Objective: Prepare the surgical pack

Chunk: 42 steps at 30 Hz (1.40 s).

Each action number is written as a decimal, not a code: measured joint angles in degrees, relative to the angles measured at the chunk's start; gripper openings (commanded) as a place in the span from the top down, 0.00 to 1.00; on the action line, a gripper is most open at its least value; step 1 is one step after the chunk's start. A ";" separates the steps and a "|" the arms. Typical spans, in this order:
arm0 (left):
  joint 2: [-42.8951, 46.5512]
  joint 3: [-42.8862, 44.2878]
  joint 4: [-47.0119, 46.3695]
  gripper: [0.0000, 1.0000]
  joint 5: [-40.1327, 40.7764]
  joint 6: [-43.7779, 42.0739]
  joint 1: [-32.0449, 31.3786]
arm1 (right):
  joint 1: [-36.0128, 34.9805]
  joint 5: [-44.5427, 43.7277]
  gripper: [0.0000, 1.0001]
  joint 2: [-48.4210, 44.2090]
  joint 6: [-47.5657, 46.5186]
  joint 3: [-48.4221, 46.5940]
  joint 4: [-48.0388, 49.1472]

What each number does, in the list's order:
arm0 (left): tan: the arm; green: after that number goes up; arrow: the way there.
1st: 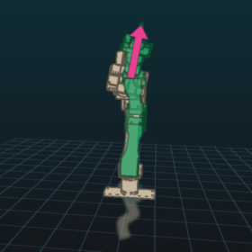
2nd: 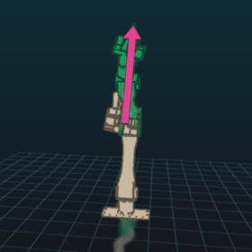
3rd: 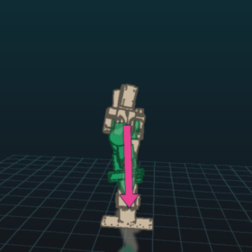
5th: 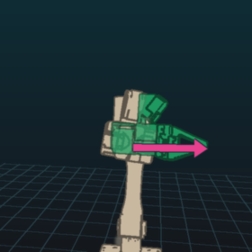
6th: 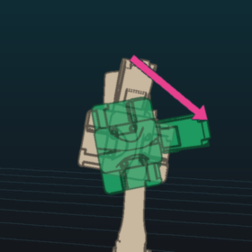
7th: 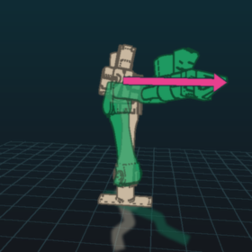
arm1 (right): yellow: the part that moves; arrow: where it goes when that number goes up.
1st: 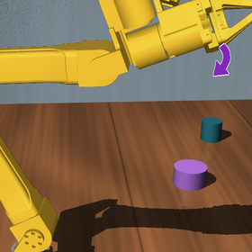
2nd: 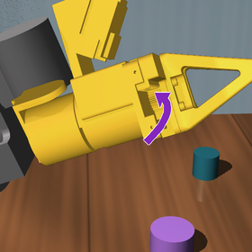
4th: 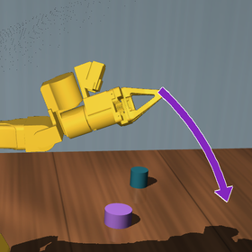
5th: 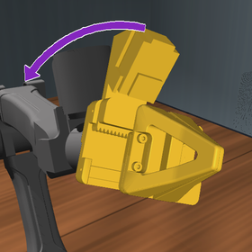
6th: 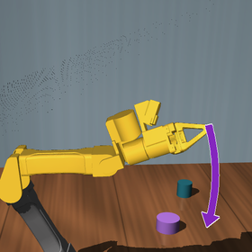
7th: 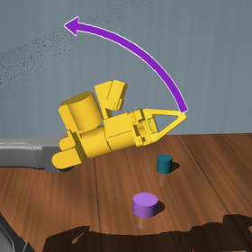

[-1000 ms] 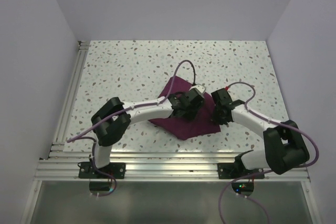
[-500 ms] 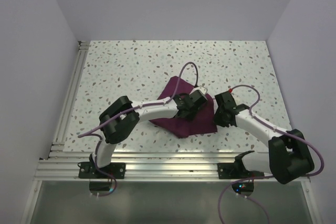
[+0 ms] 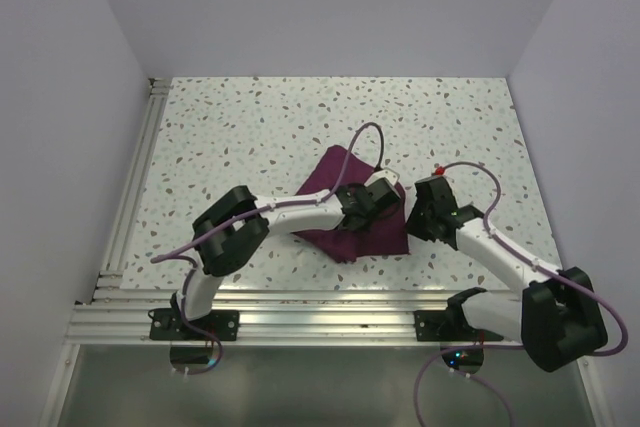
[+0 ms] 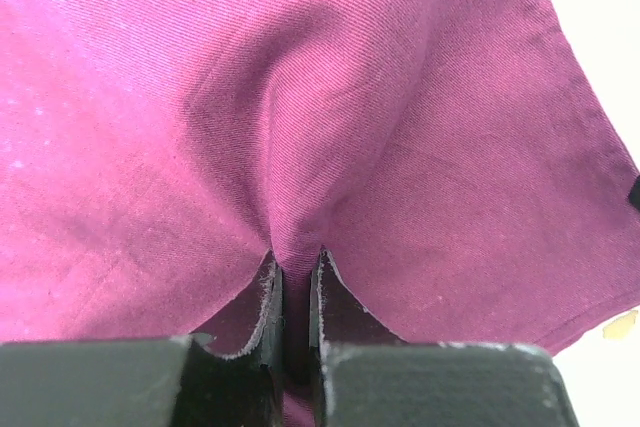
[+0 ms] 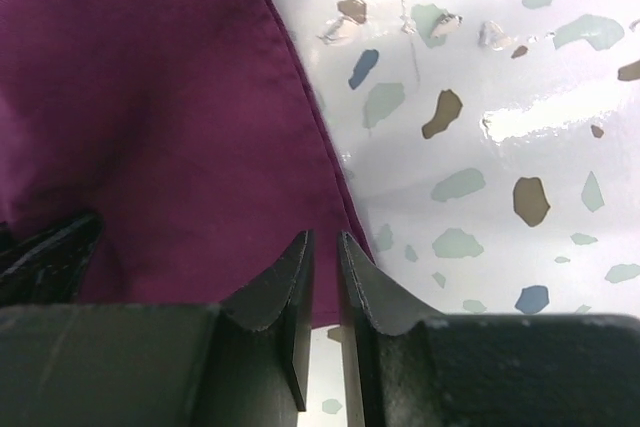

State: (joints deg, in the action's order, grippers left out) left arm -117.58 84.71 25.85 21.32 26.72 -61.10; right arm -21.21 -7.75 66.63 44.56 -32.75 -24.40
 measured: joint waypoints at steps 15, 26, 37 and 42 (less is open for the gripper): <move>3.96 6.80 14.91 1.00 5.09 -3.89 -1.55 | 0.13 14.10 0.75 -6.69 -2.62 8.26 16.13; 3.98 10.84 20.11 1.00 8.28 -5.31 -1.95 | 0.15 20.74 0.75 -3.13 -2.40 11.91 30.16; 5.35 12.83 22.53 1.00 11.56 -6.47 -1.95 | -2.64 22.80 0.75 4.96 0.13 14.23 44.61; 6.12 13.35 23.12 1.00 12.68 -6.82 -1.99 | -4.63 22.01 0.77 11.45 2.99 14.05 52.30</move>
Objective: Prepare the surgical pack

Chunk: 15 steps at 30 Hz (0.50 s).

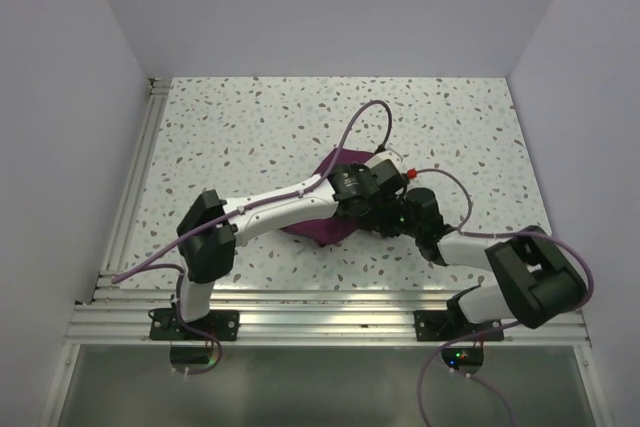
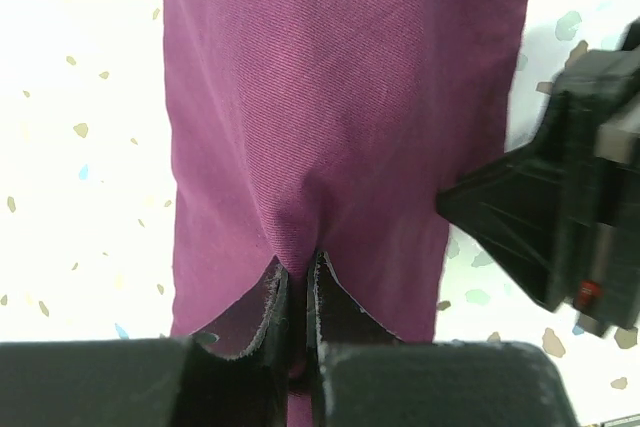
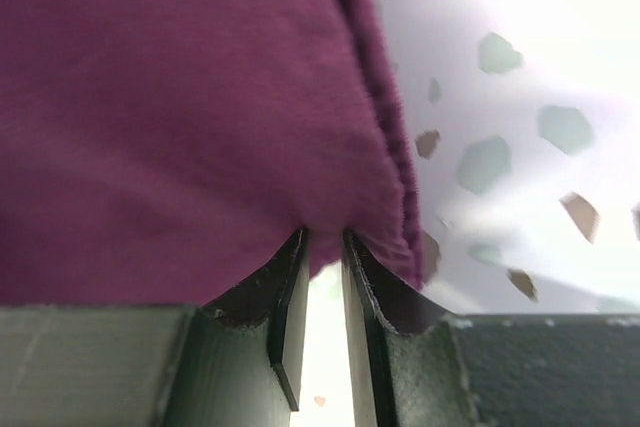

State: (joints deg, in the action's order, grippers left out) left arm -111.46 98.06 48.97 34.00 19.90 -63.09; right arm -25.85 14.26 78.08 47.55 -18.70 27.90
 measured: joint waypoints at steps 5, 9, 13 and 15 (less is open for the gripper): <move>0.55 0.02 0.07 1.00 0.72 -0.02 0.00 | -2.25 -1.99 0.77 5.31 2.64 -0.57 6.49; 0.81 0.02 0.07 1.00 1.20 -0.02 0.00 | -3.41 -4.15 0.78 8.20 4.46 -1.33 12.44; 1.57 0.00 0.11 1.00 1.68 -0.04 0.00 | -3.98 -5.51 0.78 11.23 6.32 -1.79 18.53; 1.90 0.02 0.20 1.00 1.90 -0.04 0.00 | -4.13 -6.16 0.78 11.87 6.86 -1.86 20.24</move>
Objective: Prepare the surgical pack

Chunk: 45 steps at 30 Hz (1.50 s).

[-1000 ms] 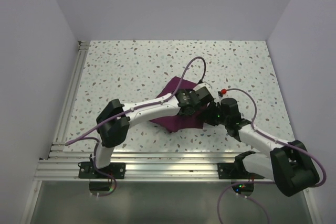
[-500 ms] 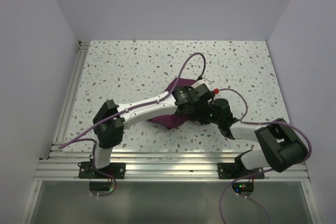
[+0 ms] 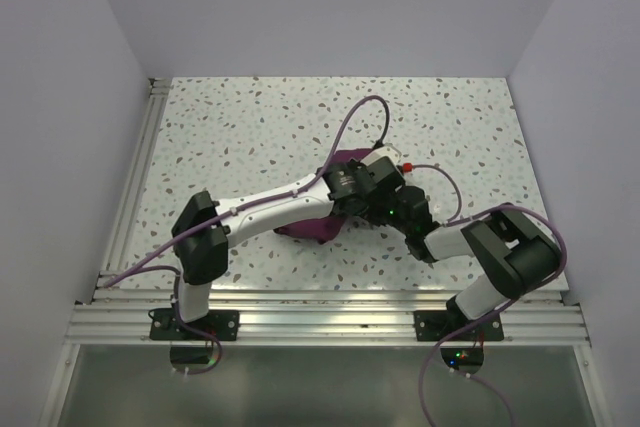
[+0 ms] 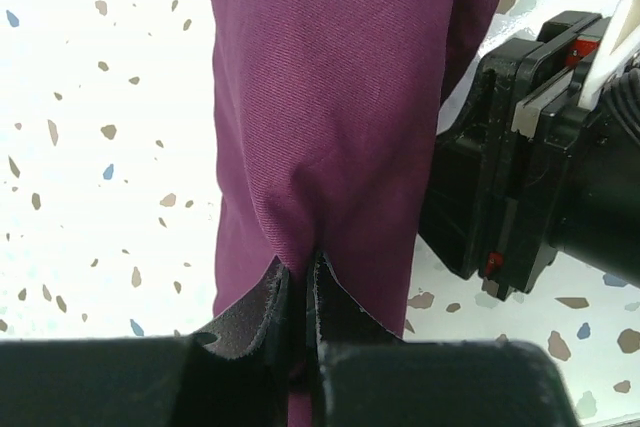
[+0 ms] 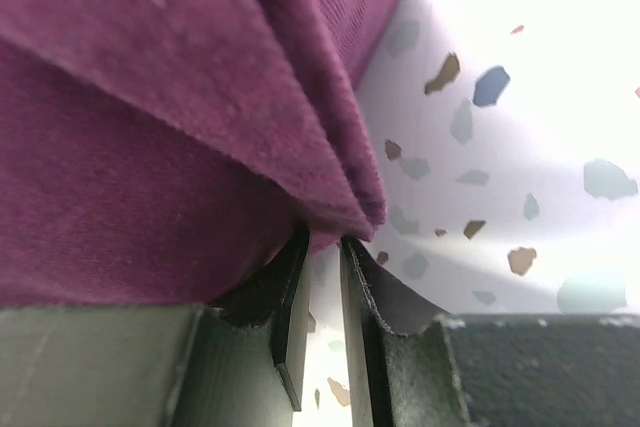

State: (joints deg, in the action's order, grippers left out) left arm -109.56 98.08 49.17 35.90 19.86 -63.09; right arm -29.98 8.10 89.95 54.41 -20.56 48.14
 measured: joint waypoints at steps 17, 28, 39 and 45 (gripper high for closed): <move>2.25 -1.14 -0.22 1.00 0.35 0.04 0.00 | -1.11 -6.60 0.83 -0.74 -0.33 -0.17 2.56; 3.41 -3.06 -0.66 1.00 0.63 0.02 -0.02 | -1.25 -9.31 0.81 1.57 -0.46 -1.99 3.76; 4.92 -6.12 -4.52 1.00 -0.46 0.02 -0.72 | -1.25 -10.56 0.81 -4.17 -1.09 4.85 3.87; 4.66 -6.23 -6.19 1.00 -1.31 0.07 -3.10 | -1.25 -10.29 0.81 -4.22 -1.01 8.37 4.11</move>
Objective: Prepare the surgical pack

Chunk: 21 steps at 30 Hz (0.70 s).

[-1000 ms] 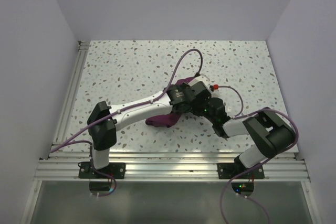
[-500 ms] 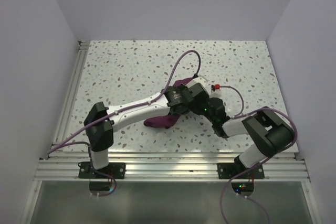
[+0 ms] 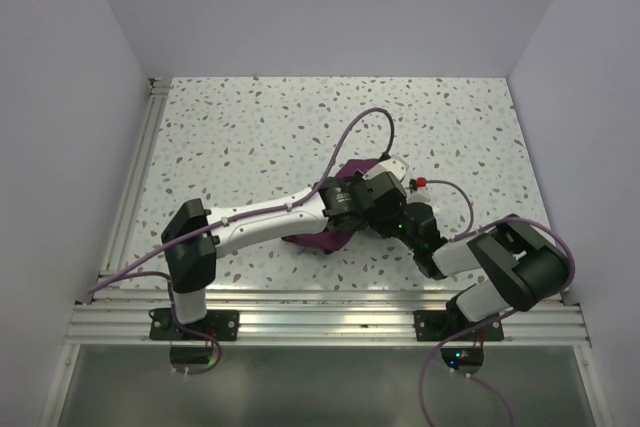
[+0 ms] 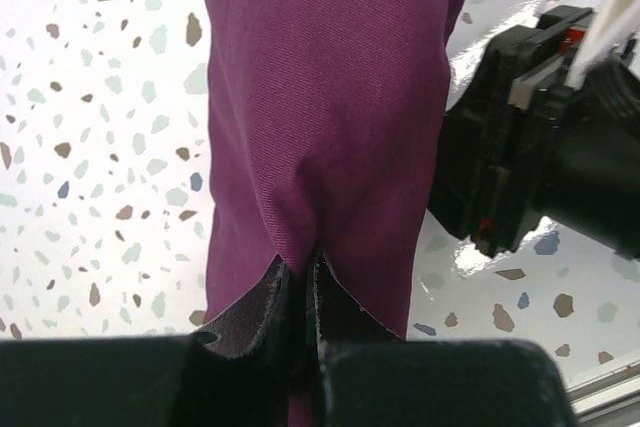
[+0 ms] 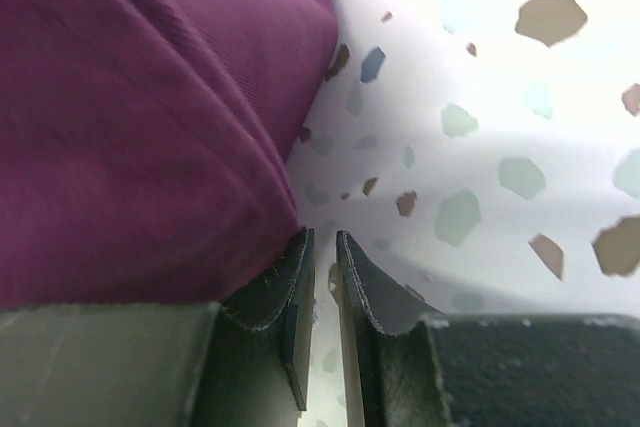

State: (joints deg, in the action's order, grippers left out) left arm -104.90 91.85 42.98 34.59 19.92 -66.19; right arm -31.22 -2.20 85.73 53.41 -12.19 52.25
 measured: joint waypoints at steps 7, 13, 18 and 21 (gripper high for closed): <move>-2.16 0.02 -3.02 1.00 -0.46 0.02 -2.64 | 0.00 -0.02 0.81 -0.15 0.39 1.57 1.62; -3.89 0.17 -4.81 1.00 -0.76 0.52 -3.32 | 0.11 -0.28 0.82 0.09 1.03 2.91 2.51; -5.27 0.15 -6.64 1.00 -1.53 1.33 -3.34 | 0.11 -1.20 0.84 -1.38 2.51 2.75 -2.86; -6.34 0.15 -7.96 1.00 -1.62 1.88 -3.39 | 0.11 -1.53 0.84 -4.46 3.76 2.67 -8.44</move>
State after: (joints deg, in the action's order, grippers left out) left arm -111.24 92.01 35.03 32.97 21.80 -69.58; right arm -31.11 -3.73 81.28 57.17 -9.52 43.81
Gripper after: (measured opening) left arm 0.085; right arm 0.164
